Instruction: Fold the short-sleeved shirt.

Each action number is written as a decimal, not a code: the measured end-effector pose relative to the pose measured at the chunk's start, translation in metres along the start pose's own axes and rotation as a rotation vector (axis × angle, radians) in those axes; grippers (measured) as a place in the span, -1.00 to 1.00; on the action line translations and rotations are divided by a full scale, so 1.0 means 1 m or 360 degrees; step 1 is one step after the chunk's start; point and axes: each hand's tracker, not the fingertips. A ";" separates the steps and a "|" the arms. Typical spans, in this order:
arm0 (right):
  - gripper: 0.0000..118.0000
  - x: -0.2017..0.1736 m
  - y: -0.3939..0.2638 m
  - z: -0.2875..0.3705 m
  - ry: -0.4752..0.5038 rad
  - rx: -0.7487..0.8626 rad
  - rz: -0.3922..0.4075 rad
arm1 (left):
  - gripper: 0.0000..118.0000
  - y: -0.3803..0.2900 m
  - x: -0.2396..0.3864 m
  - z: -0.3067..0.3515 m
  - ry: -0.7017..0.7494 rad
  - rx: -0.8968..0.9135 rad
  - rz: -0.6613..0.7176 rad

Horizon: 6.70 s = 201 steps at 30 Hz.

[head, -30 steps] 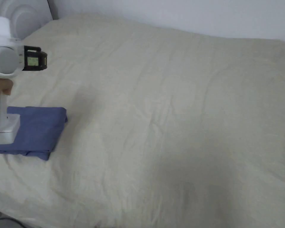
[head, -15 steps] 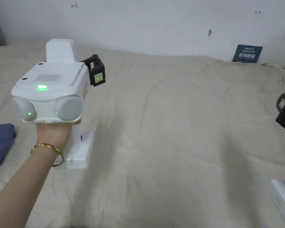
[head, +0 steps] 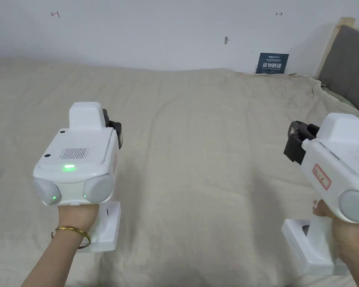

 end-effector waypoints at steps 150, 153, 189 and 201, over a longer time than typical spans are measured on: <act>0.98 -0.020 -0.063 0.053 -0.0226 -0.1054 -0.0383 | 1.00 -0.171 -0.003 0.069 0.0064 -0.0780 -0.0043; 0.98 -0.030 -0.070 0.063 -0.0311 -0.1014 -0.0190 | 1.00 -0.173 -0.009 0.069 0.0084 -0.0784 -0.0001; 0.97 -0.005 -0.194 0.012 -0.0396 -0.0841 0.0062 | 1.00 -0.172 -0.021 0.066 0.0041 -0.0874 0.0251; 0.98 -0.026 -0.197 0.016 -0.0335 -0.0820 0.0284 | 1.00 -0.179 -0.044 0.071 0.0087 -0.0866 0.0403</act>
